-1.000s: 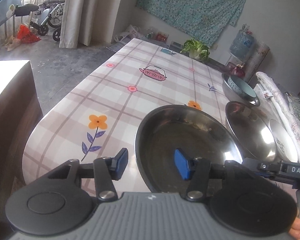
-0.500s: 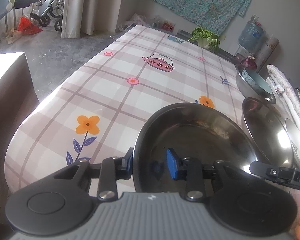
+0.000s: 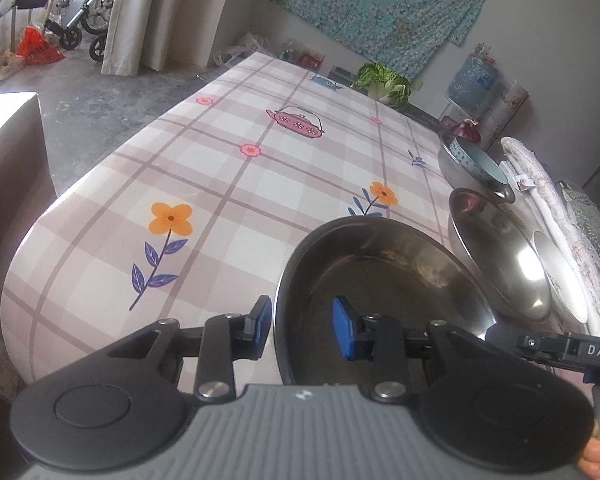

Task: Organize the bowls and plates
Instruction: 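Lift both steel plates and carry them toward the other steel plate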

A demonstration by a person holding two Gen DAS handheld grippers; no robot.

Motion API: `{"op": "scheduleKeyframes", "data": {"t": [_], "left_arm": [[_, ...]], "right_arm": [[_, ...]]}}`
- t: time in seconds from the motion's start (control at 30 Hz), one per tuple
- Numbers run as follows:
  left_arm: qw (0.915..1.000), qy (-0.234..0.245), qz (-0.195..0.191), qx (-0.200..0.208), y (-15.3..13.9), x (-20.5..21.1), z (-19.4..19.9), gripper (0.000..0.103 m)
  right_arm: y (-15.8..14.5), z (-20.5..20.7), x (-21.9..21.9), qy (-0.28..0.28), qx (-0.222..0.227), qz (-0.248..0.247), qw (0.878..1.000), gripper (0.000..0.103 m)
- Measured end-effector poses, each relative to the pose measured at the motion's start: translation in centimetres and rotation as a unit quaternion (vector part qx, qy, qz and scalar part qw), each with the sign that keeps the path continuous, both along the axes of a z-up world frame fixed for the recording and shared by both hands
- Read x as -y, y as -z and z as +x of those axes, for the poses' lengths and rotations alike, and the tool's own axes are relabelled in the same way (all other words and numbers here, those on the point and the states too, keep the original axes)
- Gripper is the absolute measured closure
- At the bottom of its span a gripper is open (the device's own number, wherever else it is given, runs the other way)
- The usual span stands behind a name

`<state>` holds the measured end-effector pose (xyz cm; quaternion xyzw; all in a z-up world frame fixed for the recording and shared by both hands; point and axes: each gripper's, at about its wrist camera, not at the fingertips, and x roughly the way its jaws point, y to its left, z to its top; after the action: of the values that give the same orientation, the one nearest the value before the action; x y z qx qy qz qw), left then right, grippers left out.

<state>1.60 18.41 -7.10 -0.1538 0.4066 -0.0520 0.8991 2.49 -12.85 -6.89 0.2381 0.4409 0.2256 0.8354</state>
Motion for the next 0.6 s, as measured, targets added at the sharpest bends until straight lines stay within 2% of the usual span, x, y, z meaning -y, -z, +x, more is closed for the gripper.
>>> {"op": "scheduleKeyframes", "data": {"t": [0.13, 0.37, 0.53, 0.6], "left_arm": [[0.9986, -0.003, 0.051, 0.01, 0.0, 1.3, 0.3, 0.069], [0.995, -0.022, 0.097, 0.011, 0.5, 2.8, -0.5, 0.072], [0.9935, -0.043, 0.104, 0.016, 0.6, 3.1, -0.9, 0.08], [0.9939, -0.051, 0.095, 0.023, 0.4, 2.9, -1.2, 0.08]], "right_arm": [[0.3, -0.1, -0.5, 0.003, 0.011, -0.021, 1.0, 0.077], [0.6, -0.8, -0.8, 0.01, 0.025, -0.042, 0.999, 0.086], [0.5, -0.9, -1.5, 0.001, 0.033, -0.053, 0.998, 0.091], [0.5, -0.8, -1.9, -0.004, 0.033, -0.056, 0.998, 0.092]]}}
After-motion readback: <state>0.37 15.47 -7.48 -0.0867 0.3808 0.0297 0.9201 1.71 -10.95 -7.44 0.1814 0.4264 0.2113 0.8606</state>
